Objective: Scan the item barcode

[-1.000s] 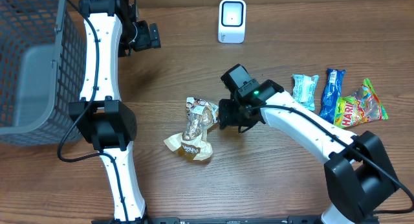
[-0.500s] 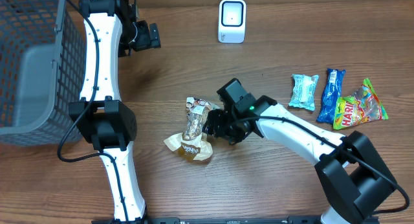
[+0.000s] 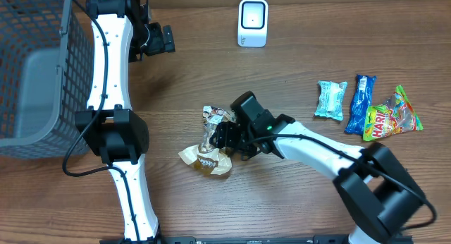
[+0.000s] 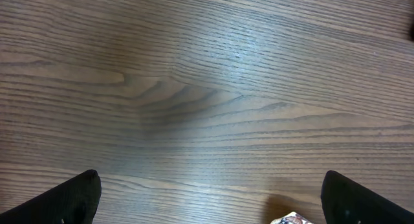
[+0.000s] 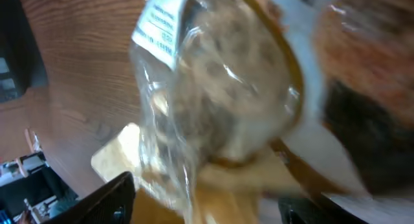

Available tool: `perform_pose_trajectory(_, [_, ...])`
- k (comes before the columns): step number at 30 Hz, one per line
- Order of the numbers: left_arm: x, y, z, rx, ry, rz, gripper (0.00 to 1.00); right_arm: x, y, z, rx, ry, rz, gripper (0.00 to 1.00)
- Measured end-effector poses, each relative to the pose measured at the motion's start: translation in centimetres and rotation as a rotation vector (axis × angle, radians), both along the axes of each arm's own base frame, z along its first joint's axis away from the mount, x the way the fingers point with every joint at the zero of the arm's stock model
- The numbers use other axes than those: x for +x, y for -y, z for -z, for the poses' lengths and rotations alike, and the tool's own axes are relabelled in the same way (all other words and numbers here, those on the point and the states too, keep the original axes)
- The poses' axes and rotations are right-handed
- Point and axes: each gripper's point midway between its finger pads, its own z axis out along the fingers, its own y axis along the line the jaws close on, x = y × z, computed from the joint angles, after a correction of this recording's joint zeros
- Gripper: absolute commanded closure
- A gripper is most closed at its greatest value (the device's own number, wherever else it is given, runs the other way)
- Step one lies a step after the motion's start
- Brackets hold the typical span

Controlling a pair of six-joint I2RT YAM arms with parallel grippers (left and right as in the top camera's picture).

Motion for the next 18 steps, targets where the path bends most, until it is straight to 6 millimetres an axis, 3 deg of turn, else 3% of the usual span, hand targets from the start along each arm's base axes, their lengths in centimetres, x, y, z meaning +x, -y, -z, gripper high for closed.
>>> perform_pose_trajectory(4, [0.0,0.0,0.0,0.0,0.0,0.0,0.0,-0.2,-0.6,1.9,-0.002,-0.029,-0.002,0.5])
perform_pose_trajectory(10, [0.0,0.0,0.0,0.0,0.0,0.0,0.0,-0.3,-1.1,1.5,0.029,-0.04,-0.013,0.83])
perform_pose_trajectory(13, [0.0,0.0,0.0,0.0,0.0,0.0,0.0,-0.4,-0.5,1.1,0.012,-0.077,-0.005,0.85])
perform_pose_trajectory(18, [0.0,0.0,0.0,0.0,0.0,0.0,0.0,0.6,2.5,1.0,-0.108,-0.076,0.039,0.88])
